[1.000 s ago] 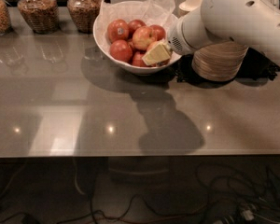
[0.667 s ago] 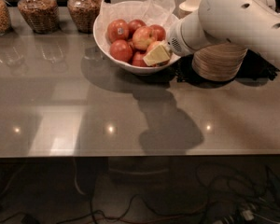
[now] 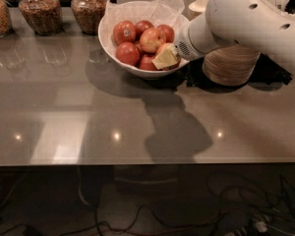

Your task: Pick apple from white bowl

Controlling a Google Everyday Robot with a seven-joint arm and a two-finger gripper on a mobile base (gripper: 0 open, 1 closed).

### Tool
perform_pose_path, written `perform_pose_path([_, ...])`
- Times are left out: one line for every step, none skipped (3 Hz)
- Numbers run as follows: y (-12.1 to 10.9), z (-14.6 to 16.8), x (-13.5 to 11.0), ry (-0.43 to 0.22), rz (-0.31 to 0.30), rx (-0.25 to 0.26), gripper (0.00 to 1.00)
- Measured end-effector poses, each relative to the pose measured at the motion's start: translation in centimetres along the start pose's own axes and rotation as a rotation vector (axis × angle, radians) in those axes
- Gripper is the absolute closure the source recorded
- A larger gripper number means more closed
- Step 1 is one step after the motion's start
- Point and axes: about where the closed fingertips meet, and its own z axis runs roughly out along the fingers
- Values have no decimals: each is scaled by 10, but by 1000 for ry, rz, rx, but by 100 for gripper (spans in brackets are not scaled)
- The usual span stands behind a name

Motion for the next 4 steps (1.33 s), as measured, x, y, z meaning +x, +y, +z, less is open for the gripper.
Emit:
perform_pose_path([0,0,0,0,0,0,83])
perform_pose_path([2,-7,-4,-22,-23,-15,100])
perform_pose_path([1,-21,-13,-110,-45,-55,100])
perform_pose_path([-2,-50,-14,-203,-55,-144,100])
